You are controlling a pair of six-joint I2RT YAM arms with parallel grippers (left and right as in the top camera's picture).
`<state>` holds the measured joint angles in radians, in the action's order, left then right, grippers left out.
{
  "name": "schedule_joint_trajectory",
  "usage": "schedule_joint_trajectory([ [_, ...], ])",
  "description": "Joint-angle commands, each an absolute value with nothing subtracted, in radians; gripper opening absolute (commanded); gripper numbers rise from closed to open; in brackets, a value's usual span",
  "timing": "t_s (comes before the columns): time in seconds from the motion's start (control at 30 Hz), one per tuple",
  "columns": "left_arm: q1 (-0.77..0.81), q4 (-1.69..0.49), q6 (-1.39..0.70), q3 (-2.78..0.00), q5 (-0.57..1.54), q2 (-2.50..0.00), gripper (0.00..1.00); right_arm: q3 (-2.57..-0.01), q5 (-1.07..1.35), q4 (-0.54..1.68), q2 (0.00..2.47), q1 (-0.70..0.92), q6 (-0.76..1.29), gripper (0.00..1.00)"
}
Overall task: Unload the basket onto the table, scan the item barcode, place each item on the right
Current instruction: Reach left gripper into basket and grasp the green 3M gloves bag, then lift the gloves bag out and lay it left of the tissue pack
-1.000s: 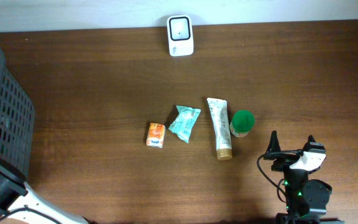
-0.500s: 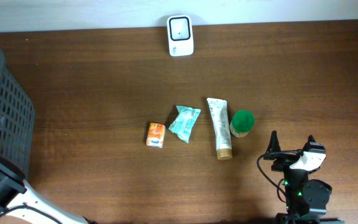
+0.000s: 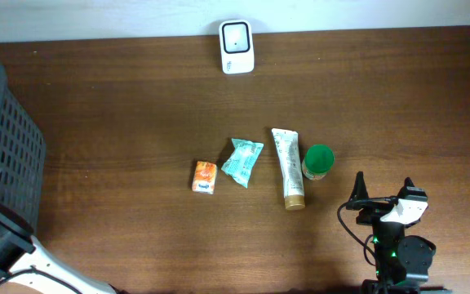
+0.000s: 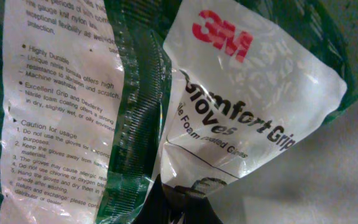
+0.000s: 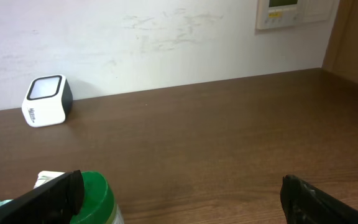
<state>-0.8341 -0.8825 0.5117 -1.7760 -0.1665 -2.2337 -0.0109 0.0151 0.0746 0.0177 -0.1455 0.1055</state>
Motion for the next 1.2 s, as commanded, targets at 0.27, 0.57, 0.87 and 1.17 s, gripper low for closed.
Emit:
schedule_joint_trajectory([
  [0.27,-0.844,-0.871,0.389,-1.723,-0.119,-1.956,0.0,-0.006,0.003,0.08,0.015,-0.151,0.105,0.98],
  [0.57,-0.844,-0.834,0.379,-1.723,-0.089,-1.767,0.0,-0.006,0.003,0.08,0.015,-0.151,0.105,0.98],
  [0.87,-0.708,-0.678,0.352,-1.723,-0.091,-1.536,0.0,-0.006,0.003,0.08,0.015,-0.151,0.105,0.98],
  [1.17,-0.398,-0.553,0.352,-1.723,-0.094,-1.297,0.0,-0.006,0.003,0.08,0.015,-0.151,0.105,0.98],
])
